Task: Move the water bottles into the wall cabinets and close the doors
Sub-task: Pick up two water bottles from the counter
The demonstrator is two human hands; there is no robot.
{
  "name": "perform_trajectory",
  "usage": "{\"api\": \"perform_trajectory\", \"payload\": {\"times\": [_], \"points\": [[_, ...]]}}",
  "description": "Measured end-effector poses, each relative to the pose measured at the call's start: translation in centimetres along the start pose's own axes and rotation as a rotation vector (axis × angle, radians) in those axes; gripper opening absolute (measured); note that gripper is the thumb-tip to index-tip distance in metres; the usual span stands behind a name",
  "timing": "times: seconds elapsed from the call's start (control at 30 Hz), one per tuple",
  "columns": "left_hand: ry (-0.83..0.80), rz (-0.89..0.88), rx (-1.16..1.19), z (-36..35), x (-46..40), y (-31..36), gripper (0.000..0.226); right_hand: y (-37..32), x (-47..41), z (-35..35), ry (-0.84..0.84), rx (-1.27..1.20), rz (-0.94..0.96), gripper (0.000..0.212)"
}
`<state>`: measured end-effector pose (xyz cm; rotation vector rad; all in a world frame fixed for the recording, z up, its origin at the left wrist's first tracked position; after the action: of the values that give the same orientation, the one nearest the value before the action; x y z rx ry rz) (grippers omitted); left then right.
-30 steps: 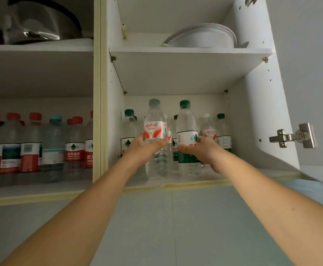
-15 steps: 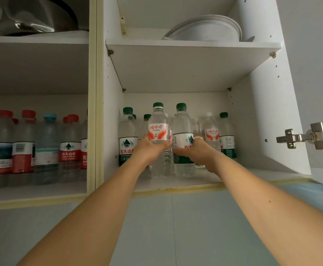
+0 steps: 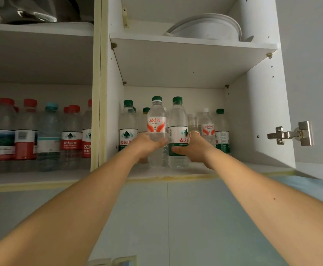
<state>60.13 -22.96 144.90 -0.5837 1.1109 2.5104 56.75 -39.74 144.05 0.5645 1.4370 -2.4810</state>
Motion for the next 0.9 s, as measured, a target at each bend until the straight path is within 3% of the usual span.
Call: {"api": "perform_trajectory", "payload": {"times": [0.07,0.13,0.27,0.43,0.67,0.8,0.9], "points": [[0.049,-0.030,-0.014,0.8,1.4,0.4,0.054,-0.5,1.3,0.5,0.164,0.092,0.043,0.050],[0.165,-0.081,-0.023,1.9,3.2,0.8,0.054,-1.5,3.3,0.4,0.334,0.157,0.140,0.059],[0.311,-0.266,0.051,4.2,8.6,1.8,0.041,-3.2,9.0,-1.9,0.504,0.152,0.451,0.043],[0.402,-0.413,0.159,6.4,16.2,-0.8,0.028,-2.2,16.1,-8.0,0.427,0.010,0.635,0.028],[0.335,-0.275,0.148,5.9,23.4,-10.7,0.019,3.6,20.8,-18.2,0.165,-0.121,0.403,0.028],[0.265,-0.081,0.142,4.3,27.5,-18.7,0.021,7.8,22.4,-24.5,0.019,-0.203,0.167,0.028],[0.111,0.108,0.092,1.8,31.6,-25.8,0.021,12.2,24.7,-29.3,-0.113,-0.166,0.004,0.029]]}}
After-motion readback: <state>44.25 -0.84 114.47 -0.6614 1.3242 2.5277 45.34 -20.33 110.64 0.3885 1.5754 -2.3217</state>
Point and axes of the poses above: each hand's wrist, its own x-axis away from the middle knuckle, its own z-axis out of the back of the hand, y = z × x, the point moved 5 cm from there along -x, towards the middle knuckle, and after that the axes turned 8 degrees about -x, right-handed, at the moved point
